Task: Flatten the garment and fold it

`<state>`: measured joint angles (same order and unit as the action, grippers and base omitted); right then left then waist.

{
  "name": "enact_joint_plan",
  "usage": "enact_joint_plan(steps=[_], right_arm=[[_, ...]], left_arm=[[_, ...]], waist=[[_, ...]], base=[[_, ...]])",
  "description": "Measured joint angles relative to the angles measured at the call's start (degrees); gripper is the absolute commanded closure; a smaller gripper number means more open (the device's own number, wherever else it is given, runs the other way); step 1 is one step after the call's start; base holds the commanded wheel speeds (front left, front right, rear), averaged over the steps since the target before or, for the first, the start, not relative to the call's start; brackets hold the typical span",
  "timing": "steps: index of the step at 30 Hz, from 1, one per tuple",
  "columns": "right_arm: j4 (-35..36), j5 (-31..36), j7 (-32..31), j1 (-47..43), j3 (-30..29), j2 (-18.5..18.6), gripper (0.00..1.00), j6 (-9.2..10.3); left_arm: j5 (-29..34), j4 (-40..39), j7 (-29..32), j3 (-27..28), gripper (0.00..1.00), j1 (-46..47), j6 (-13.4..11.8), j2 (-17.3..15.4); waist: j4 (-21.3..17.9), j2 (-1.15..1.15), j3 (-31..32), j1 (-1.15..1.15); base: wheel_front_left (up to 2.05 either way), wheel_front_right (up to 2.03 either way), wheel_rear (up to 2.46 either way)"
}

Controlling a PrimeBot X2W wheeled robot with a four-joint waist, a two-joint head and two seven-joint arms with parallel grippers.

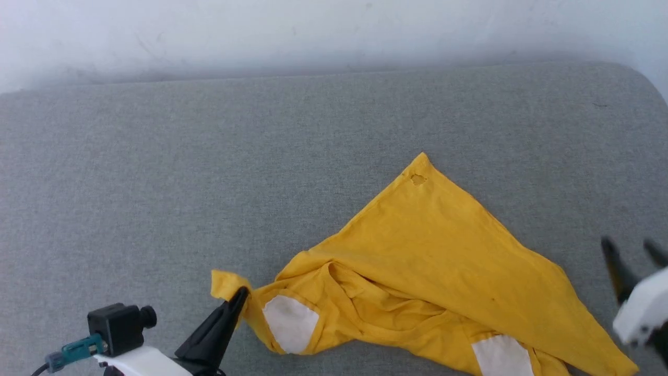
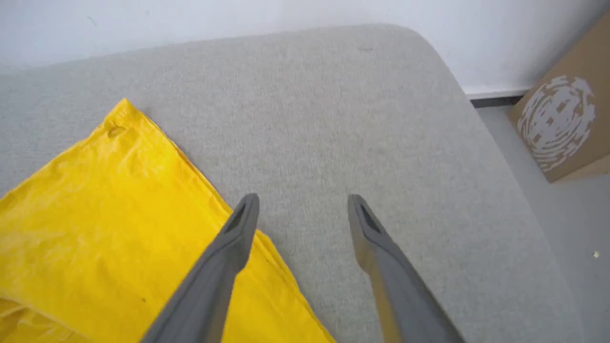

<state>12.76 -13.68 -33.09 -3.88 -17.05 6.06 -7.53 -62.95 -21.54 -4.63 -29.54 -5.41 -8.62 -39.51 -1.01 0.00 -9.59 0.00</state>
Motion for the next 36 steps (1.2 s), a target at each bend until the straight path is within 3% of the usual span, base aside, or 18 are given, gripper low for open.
enact_joint_plan(steps=[7, 14, 19, 27, 28, 30, 31, 32, 36], right_arm=[[2.7, 0.5, -2.2, 18.0, 8.9, 4.6, 0.0, 0.0], [-10.5, 2.0, -6.4, 33.1, 15.6, 4.0, 0.0, 0.0], [-19.9, 1.8, -13.7, 37.3, 21.5, 6.3, 0.0, 0.0], [-26.1, -0.7, -18.4, 39.8, 26.5, 10.3, 0.0, 0.0], [-26.5, -1.3, -19.1, 39.8, 27.1, 10.4, 0.04, 0.0], [-26.7, -2.4, -20.7, 40.3, 27.4, 10.9, 0.93, 0.01], [-26.6, -3.2, -21.9, 40.7, 27.8, 11.3, 0.93, 0.01], [-26.4, -3.9, -22.9, 41.2, 28.2, 11.7, 1.0, 0.01], [-25.5, -4.6, -22.8, 41.6, 28.8, 12.1, 1.0, 0.0]], left_arm=[[0.6, 0.4, 0.2, -1.3, 1.0, 3.2, 1.6, 1.7], [1.5, 2.3, 1.0, -2.6, 1.0, 7.4, 4.4, 3.4], [1.6, 4.4, 1.7, -3.8, 1.0, 10.7, 6.5, 5.0], [1.8, 7.5, 1.8, -4.8, 1.0, 13.4, 8.8, 6.8], [1.8, 7.8, 1.8, -4.9, 1.0, 13.7, 9.2, 6.9], [1.8, 8.3, 1.7, -4.9, 1.0, 14.0, 9.6, 7.0], [1.8, 8.6, 1.7, -4.9, 1.0, 14.1, 9.7, 7.1], [1.8, 9.0, 1.7, -4.9, 1.0, 14.2, 9.9, 7.2], [1.5, 9.9, 1.5, -4.8, 1.0, 14.7, 10.2, 7.5]], waist=[[1.5, 0.0, -2.8, 0.01], [3.4, 0.0, -7.0, 0.02], [5.9, 0.0, -9.9, 0.02], [10.2, 0.0, -13.4, 0.01], [10.7, 0.0, -13.8, 0.01], [11.4, 0.0, -14.5, 0.0], [11.7, 0.0, -14.8, 0.0], [11.9, 0.0, -15.1, 0.0], [12.2, 0.0, -15.5, 0.01]], base=[[0.0, 0.0, 0.0], [0.0, 0.0, 0.0], [0.0, 0.0, 0.0], [0.0, 0.0, 0.0], [0.0, 0.0, 0.0], [0.0, 0.0, 0.0], [0.0, 0.0, 0.0], [0.0, 0.0, 0.0], [0.0, 0.0, 0.0]])
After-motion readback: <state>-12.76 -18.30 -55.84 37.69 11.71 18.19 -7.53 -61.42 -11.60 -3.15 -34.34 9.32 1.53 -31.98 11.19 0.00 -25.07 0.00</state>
